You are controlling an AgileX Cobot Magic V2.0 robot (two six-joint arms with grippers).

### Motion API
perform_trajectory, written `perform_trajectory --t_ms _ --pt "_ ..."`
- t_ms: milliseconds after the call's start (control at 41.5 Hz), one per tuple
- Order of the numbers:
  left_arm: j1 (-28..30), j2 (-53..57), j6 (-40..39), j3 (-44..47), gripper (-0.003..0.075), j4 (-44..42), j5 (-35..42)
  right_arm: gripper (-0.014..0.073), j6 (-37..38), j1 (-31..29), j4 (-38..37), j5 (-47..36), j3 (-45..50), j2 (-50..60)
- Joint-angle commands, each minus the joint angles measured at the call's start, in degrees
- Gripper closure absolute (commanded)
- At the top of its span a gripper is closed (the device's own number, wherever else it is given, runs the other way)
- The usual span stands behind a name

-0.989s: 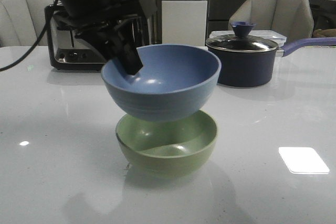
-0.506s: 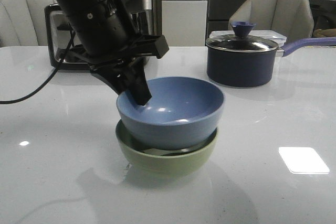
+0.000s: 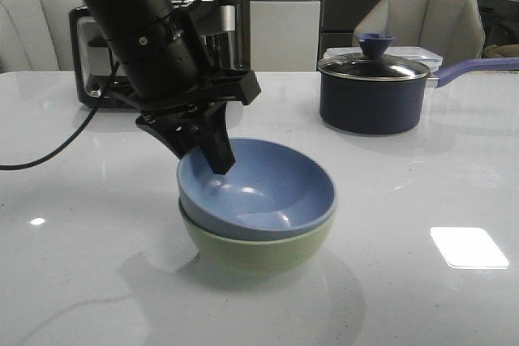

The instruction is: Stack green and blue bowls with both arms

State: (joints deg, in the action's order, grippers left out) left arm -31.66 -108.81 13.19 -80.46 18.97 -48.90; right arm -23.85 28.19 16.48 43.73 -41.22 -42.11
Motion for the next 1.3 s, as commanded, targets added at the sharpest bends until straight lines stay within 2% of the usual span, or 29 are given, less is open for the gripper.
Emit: perform_trajectory --t_ms 0,241,434,579,964,1278 --pt "-0.5 2.9 -0.1 -2.2 0.0354 1.1 1.3 0.0148 -0.4 0.1 0.6 -3.5 -1.5 0.1" --pt "-0.5 8.5 -0.1 -4.2 0.0347 0.7 0.3 0.0148 -0.4 0.1 0.6 -3.5 -1.5 0.1" --pt "-0.5 18.2 -0.1 -2.9 0.0347 -4.4 -1.7 0.0148 -0.4 0.1 0.6 -3.5 -1.5 0.1" --pt "-0.5 26.9 -0.1 2.5 0.0348 -4.4 -1.8 0.0148 -0.4 0.1 0.6 -3.5 -1.5 0.1" --pt "-0.5 53.7 -0.1 24.7 0.0348 -6.8 -1.7 0.0148 -0.4 0.1 0.8 -3.8 -1.5 0.1" --pt "-0.5 70.5 -1.1 36.1 0.0348 -10.5 -1.7 0.0148 -0.4 0.0 -0.1 -3.6 -1.5 0.1"
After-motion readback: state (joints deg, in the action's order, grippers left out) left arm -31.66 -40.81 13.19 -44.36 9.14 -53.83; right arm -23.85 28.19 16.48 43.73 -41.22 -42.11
